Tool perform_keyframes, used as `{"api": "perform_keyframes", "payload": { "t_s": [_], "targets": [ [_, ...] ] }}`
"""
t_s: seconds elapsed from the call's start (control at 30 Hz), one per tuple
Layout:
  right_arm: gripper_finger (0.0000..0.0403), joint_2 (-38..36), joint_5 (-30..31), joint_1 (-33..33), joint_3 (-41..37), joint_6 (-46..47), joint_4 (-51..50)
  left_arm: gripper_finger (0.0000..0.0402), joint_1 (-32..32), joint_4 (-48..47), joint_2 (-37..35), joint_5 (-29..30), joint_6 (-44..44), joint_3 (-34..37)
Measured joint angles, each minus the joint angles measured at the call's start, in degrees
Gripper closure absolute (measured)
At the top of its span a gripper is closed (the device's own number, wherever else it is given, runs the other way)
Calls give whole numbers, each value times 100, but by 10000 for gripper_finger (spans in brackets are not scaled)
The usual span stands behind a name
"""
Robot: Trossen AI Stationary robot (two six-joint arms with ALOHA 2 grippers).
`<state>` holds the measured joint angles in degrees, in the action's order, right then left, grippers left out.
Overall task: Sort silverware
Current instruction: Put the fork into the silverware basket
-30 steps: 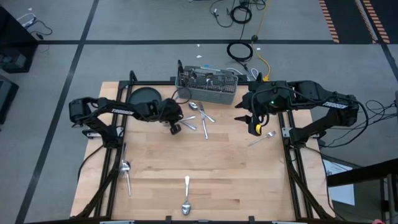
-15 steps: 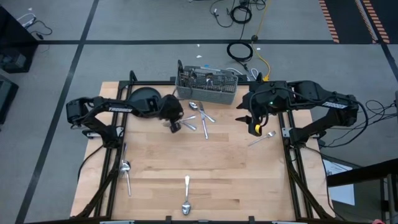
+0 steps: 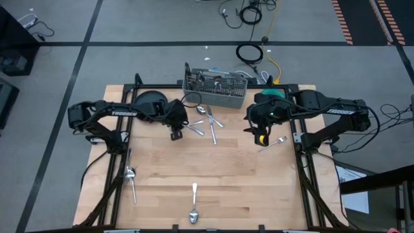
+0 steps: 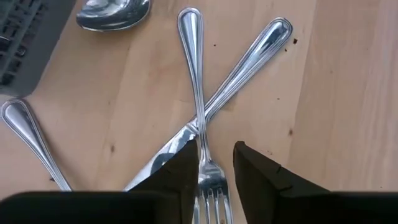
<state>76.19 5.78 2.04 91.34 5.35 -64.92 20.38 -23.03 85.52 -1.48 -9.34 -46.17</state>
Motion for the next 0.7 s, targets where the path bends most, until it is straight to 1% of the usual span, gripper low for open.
{"api": "perform_keyframes", "payload": {
  "t_s": [0.3,0.6,0.7],
  "targets": [
    [200,1,-167,37,-195,0,379,265,-15,73,254,17,208,4],
    [199,1,-163,37,-196,2,382,264,-31,239,875,128,334,4],
    [200,1,-164,37,-196,59,382,268,-28,299,1113,160,591,-17]
  ]
}}
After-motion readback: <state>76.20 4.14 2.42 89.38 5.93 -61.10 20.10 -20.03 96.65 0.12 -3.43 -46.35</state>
